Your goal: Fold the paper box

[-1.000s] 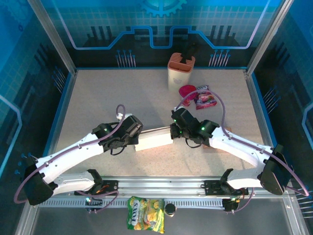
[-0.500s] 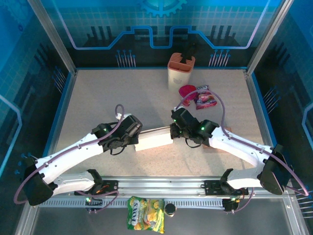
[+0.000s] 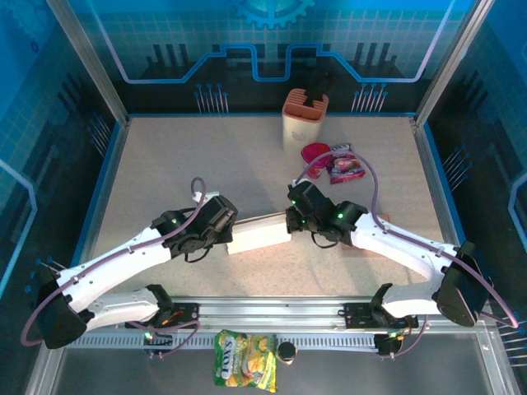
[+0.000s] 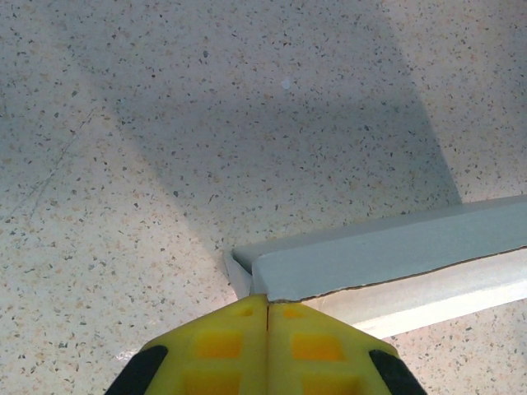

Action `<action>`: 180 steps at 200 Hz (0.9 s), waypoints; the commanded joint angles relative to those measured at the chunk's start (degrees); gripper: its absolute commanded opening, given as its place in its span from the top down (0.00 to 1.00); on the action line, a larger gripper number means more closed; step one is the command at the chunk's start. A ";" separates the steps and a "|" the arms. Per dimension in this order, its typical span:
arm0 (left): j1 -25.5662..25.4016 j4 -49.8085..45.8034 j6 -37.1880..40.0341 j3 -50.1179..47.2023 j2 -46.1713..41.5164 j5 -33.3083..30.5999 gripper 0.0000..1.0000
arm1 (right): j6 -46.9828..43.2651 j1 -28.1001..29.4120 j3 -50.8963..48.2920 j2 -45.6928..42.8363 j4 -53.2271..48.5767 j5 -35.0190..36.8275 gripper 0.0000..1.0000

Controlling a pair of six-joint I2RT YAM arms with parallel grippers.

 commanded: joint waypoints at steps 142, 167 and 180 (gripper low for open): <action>5.62 1.76 0.05 -5.37 -4.01 9.63 1.00 | 0.42 0.27 2.14 1.52 -2.13 -1.09 1.00; 5.58 1.41 0.17 -5.81 -4.07 9.52 1.00 | 0.33 0.34 2.37 1.63 -2.37 -1.17 1.00; 5.55 1.52 0.29 -6.27 -3.99 9.65 1.00 | 0.33 0.44 2.26 1.42 -2.47 -0.94 1.00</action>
